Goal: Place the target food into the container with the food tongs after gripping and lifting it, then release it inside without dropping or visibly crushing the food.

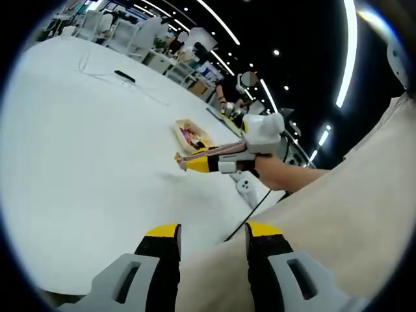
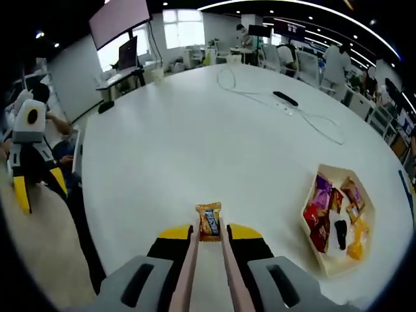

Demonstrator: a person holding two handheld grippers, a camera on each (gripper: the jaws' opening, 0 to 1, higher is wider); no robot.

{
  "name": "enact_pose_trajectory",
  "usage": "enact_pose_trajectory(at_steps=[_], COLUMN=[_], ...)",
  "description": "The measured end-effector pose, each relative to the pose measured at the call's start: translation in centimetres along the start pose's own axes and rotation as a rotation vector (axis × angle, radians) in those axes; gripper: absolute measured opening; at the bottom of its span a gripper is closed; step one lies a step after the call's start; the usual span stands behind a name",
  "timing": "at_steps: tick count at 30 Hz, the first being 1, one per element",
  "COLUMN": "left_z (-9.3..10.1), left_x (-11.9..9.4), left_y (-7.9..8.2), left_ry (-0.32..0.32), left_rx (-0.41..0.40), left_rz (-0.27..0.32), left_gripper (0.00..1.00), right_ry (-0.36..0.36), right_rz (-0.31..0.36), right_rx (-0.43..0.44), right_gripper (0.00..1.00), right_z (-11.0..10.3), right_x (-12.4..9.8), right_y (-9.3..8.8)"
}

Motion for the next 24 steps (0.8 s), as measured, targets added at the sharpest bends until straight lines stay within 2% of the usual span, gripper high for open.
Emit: enact_pose_trajectory(at_steps=[4,10,12,20,24], left_z=[0.0,0.0,0.0,0.0,0.0], left_x=[0.1,0.2,0.3,0.4,0.5], left_y=[0.1,0.2,0.2,0.4,0.4], left_ry=[-0.004,-0.007,-0.008,-0.01,-0.012], left_rx=[0.004,0.005,0.005,0.01,0.011], left_rz=[-0.002,-0.002,-0.002,-0.007,-0.012], left_gripper=[0.38,0.38,0.38,0.38,0.38], right_ry=[0.001,-0.026,-0.035,-0.056,-0.082], right_rz=[0.03,0.083,0.091,0.122,0.141], right_rx=[0.012,0.046,0.05,0.081,0.089], right_gripper=[0.19,0.19,0.19,0.19,0.19], right_z=[-0.1,0.3,0.8,1.7,3.4], right_x=[-1.1,-2.3,-2.0,-3.3,-3.7], right_y=[1.7,3.2,3.0,4.1,4.2])
Point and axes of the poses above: the point that each gripper's makers call its tool centre point, and the gripper's own axes: x roughly forward along the fingers, z roughly to its right, y roughly out of its top, the point moved 10 cm from there along -x, roughly backward along the fingers, and after that the axes turned 6 degrees about -x, right-handed, at the moved point
